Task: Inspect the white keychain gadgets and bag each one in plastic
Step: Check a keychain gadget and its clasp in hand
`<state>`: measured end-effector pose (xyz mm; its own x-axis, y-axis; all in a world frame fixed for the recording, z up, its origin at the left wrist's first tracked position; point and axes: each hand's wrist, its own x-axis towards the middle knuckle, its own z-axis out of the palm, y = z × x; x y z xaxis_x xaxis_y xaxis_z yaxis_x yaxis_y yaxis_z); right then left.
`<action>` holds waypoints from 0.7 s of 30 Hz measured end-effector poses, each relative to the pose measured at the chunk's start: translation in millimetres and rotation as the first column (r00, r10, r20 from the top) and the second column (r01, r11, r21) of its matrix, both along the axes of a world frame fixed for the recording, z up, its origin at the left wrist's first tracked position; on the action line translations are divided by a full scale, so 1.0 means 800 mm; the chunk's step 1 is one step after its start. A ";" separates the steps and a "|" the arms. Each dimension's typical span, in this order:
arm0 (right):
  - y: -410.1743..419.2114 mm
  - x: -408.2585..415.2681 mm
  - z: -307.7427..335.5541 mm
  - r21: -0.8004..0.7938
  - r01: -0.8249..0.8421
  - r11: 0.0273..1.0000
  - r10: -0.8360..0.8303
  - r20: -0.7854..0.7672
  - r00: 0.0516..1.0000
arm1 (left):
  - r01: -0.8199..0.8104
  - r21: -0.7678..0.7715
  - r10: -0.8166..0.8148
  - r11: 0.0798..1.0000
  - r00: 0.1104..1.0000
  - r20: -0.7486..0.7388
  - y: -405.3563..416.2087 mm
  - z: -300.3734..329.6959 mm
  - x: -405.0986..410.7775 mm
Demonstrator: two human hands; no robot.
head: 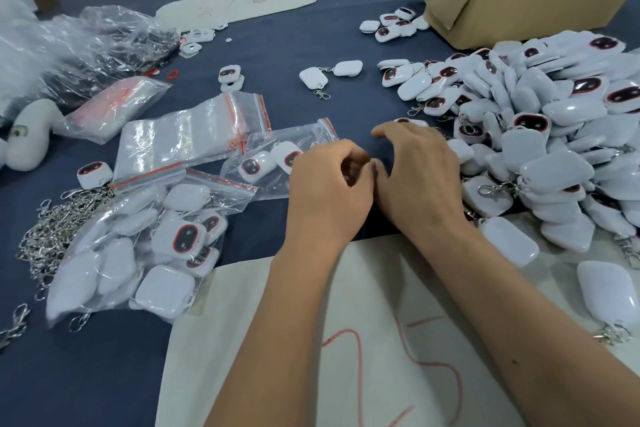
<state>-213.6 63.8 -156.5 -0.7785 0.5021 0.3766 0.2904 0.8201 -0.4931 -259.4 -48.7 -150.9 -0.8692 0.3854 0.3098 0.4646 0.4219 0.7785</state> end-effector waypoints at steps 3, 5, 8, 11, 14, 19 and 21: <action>0.000 -0.001 -0.001 -0.041 0.046 0.998 -0.051 -0.114 0.992 | -0.054 0.034 0.053 0.998 0.998 0.037 -0.003 -0.001 -0.003; 0.002 -0.001 -0.002 0.019 0.086 0.996 -0.084 -0.090 0.992 | -0.071 0.061 0.066 0.996 0.995 0.072 -0.007 0.000 -0.005; 0.004 -0.003 -0.005 0.097 0.014 0.995 -0.027 0.125 0.992 | -0.072 0.098 0.056 0.993 0.987 0.150 -0.011 0.002 -0.008; 0.005 -0.006 -0.008 0.035 -0.099 0.995 0.096 0.071 0.993 | -0.107 0.111 0.079 0.988 0.970 0.231 -0.014 0.001 -0.012; 0.005 -0.005 -0.009 -0.057 -0.142 0.988 0.141 -0.030 0.990 | -0.154 0.159 0.096 0.975 0.941 0.324 -0.017 -0.002 -0.017; 0.002 -0.004 -0.004 -0.296 -0.233 0.926 0.152 -0.274 0.950 | -0.188 0.209 0.123 0.960 0.949 0.290 -0.017 0.000 -0.015; 0.000 -0.006 -0.004 -0.398 -0.264 0.879 0.123 -0.345 0.930 | -0.166 0.222 0.098 0.961 0.952 0.289 -0.017 0.002 -0.014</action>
